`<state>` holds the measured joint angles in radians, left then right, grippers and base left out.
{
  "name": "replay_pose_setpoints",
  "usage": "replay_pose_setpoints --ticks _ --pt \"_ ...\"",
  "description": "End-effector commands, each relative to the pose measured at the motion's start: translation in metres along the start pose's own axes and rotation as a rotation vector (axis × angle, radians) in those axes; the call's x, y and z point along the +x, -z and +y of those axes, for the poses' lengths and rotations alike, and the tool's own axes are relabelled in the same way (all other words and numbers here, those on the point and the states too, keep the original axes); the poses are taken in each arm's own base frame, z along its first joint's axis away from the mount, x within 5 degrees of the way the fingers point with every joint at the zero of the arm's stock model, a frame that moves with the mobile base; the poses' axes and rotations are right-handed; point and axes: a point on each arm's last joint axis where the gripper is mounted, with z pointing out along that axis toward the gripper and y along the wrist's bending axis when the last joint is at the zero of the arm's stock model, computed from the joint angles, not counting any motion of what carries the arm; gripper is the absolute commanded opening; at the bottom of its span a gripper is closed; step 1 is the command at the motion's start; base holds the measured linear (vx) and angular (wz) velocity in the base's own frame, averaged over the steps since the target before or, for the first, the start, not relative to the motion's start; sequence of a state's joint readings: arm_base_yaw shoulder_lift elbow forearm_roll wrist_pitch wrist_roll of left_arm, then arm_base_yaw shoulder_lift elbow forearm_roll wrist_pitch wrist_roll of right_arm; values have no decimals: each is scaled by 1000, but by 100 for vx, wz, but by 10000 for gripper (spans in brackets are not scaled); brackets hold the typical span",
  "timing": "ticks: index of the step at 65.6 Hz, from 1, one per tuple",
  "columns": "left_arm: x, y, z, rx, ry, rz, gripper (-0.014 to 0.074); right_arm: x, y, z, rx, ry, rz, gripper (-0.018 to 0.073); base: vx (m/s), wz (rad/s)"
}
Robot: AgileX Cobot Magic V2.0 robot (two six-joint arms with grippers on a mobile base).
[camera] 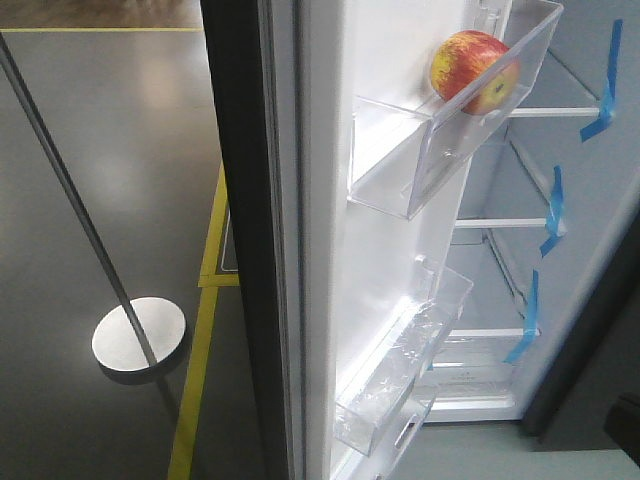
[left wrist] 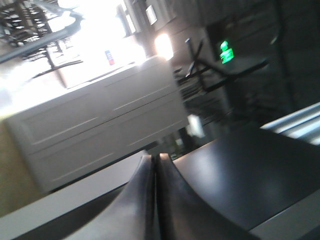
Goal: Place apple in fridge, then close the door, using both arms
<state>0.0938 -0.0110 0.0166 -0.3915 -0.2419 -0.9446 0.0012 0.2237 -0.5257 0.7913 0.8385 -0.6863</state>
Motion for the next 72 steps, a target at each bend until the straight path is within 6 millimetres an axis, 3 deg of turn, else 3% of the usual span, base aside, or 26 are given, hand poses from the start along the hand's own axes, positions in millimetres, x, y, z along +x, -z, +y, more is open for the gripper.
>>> replay_pose_setpoints --ticks 1,19,31,37,53,61,72 --pt "-9 1 -35 200 30 -36 -6 -9 4 -4 68 30 -63 -6 0 0" --pt "-15 0 -123 440 -145 40 -6 -9 4 -6 85 44 -58 -6 0 0" --pt "-9 -30 -177 520 -286 176 -6 -9 4 -6 86 44 -60 -6 0 0" --pt "2 -58 -192 519 -363 300 -6 -9 4 -6 86 44 -60 -6 0 0" --pt "26 -149 -200 446 -419 528 5 -10 4 -4 72 26 -71 -6 0 0" --pt "40 -195 -192 445 -396 621 16 -11 4 -4 62 12 -82 -6 0 0" --pt "57 -245 -177 465 -345 718 65 -9 4 2 0 -24 -67 -3 0 0"
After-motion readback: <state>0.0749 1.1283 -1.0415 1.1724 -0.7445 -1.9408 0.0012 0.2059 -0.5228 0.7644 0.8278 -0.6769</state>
